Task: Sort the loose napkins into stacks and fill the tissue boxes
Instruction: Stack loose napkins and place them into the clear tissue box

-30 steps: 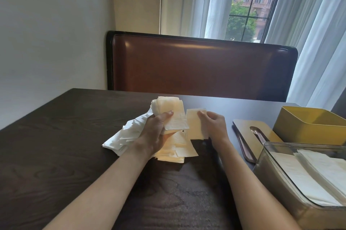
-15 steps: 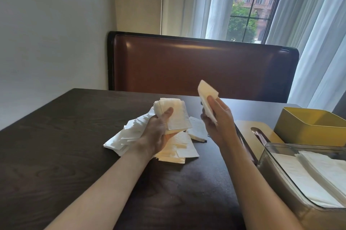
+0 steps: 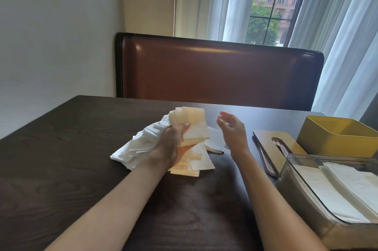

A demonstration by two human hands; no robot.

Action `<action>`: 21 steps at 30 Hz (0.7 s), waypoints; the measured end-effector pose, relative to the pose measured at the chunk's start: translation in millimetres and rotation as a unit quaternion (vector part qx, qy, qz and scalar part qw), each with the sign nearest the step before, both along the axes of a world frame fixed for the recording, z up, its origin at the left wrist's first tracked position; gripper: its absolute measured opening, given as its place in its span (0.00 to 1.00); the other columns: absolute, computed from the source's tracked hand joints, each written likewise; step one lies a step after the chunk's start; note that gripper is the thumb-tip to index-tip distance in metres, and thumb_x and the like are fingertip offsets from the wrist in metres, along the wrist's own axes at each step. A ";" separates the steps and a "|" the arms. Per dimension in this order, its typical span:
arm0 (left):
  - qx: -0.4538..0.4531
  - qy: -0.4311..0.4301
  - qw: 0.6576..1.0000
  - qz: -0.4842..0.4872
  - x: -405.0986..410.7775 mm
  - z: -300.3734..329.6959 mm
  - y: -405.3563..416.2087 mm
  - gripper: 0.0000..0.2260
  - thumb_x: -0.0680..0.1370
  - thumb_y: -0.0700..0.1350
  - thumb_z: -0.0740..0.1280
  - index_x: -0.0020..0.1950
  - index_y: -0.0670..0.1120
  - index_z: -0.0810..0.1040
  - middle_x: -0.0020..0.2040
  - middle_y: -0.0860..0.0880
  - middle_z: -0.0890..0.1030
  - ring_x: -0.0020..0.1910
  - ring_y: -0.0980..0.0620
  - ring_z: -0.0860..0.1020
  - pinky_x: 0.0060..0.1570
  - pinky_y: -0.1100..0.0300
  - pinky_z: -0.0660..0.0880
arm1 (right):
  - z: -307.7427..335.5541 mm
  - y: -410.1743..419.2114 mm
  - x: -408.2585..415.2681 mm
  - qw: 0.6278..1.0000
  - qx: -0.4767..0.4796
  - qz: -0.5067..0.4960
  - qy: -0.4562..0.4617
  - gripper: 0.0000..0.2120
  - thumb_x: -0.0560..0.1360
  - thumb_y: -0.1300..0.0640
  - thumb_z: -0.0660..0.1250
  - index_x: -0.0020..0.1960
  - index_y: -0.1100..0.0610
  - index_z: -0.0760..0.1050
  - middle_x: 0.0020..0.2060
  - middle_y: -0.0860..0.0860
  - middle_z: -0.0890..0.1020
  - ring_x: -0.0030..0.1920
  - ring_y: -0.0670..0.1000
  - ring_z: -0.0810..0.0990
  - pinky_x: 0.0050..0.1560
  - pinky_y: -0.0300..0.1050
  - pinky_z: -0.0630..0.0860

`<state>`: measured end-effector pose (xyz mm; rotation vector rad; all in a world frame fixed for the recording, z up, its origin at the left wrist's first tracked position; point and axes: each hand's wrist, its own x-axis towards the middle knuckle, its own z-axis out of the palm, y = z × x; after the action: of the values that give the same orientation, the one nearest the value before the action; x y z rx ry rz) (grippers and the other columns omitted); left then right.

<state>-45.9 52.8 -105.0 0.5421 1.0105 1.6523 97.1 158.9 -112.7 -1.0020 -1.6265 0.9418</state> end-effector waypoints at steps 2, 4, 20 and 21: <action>0.003 -0.023 1.000 0.002 -0.8 0.2 0.3 0.12 0.81 0.40 0.65 0.62 0.38 0.78 0.62 0.36 0.81 0.61 0.37 0.80 0.55 0.45 0.80 | -17.1 14.5 2.5 0.987 0.015 -0.031 -0.160 0.21 0.78 0.54 0.67 0.70 0.56 0.72 0.66 0.53 0.77 0.67 0.54 0.74 0.66 0.48 0.71; 0.005 -0.035 0.999 0.005 -1.3 -0.6 1.1 0.12 0.81 0.40 0.64 0.62 0.38 0.79 0.62 0.36 0.81 0.61 0.38 0.81 0.54 0.46 0.81 | -26.5 20.3 1.3 0.962 -0.002 -0.030 -0.270 0.27 0.77 0.50 0.68 0.74 0.54 0.68 0.70 0.53 0.74 0.71 0.56 0.70 0.71 0.54 0.66; 0.007 -0.044 0.999 0.008 -0.5 1.9 -2.5 0.10 0.81 0.40 0.64 0.60 0.39 0.79 0.62 0.37 0.81 0.59 0.40 0.81 0.49 0.48 0.82 | -21.9 16.2 -1.5 0.944 -0.022 -0.022 -0.327 0.08 0.70 0.50 0.69 0.44 0.53 0.82 0.42 0.51 0.84 0.50 0.55 0.79 0.52 0.49 0.77; 0.008 -0.046 0.999 0.008 -0.8 1.6 -2.5 0.10 0.81 0.40 0.64 0.60 0.39 0.79 0.62 0.37 0.81 0.60 0.40 0.81 0.49 0.48 0.82 | -19.9 14.4 -2.4 0.947 -0.023 -0.018 -0.319 0.07 0.70 0.51 0.69 0.42 0.54 0.81 0.41 0.51 0.83 0.49 0.56 0.79 0.51 0.50 0.77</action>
<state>-46.7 50.3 -103.4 0.4661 0.9376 1.6861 94.6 173.3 -132.6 -1.4648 -2.1060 0.6600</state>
